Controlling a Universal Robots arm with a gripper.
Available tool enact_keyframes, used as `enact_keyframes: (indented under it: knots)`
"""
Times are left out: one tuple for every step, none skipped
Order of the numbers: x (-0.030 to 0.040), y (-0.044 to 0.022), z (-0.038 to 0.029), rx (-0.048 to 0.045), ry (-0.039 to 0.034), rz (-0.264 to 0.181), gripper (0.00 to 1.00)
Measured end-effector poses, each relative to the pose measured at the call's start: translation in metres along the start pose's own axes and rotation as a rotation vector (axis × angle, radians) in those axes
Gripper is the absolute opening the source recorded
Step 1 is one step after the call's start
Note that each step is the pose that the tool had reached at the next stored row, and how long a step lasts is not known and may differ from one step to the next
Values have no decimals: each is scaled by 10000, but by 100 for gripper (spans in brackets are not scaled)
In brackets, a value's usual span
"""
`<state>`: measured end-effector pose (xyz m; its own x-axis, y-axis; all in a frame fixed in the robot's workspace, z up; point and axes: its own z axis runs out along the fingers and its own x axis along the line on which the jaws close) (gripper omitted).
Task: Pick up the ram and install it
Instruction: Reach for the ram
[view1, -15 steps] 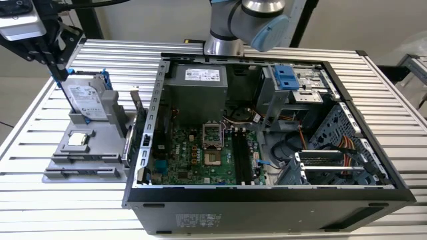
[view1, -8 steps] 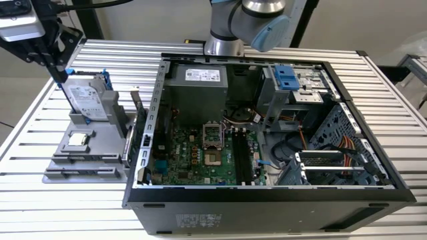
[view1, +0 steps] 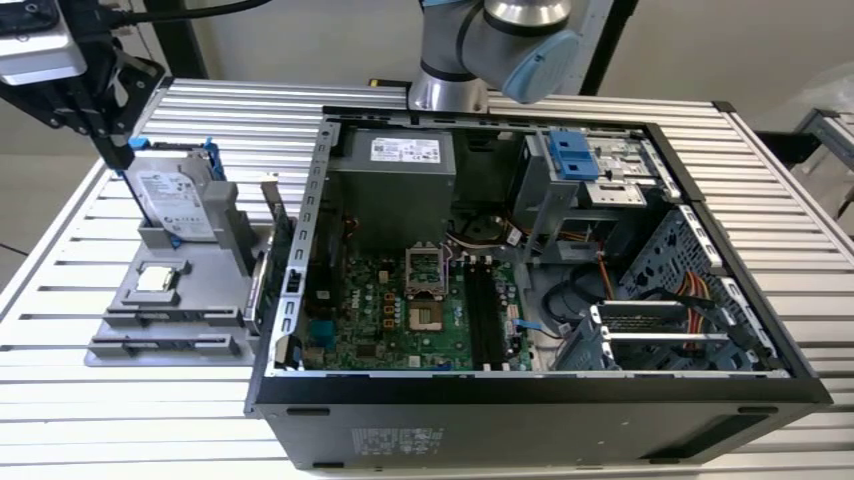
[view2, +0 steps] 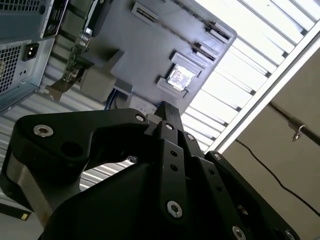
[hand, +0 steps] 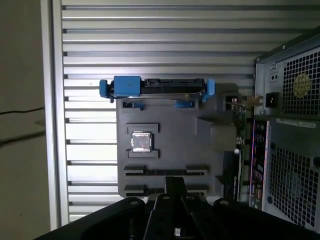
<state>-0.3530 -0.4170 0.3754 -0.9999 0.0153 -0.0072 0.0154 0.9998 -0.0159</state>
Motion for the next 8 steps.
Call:
enact_keyframes:
  knots:
    - [0,-4,0,14,-1,6,0]
    - [-1,-8,1,28,-1,12,0]
    - [-1,-11,1,44,-1,18,0]
    - [-2,-15,1,59,0,25,0]
    - [-2,-18,1,73,-1,30,0]
    - [-3,-23,1,87,0,36,0]
    - [-3,-28,2,101,-1,42,0]
    - [-4,-33,2,115,-1,49,0]
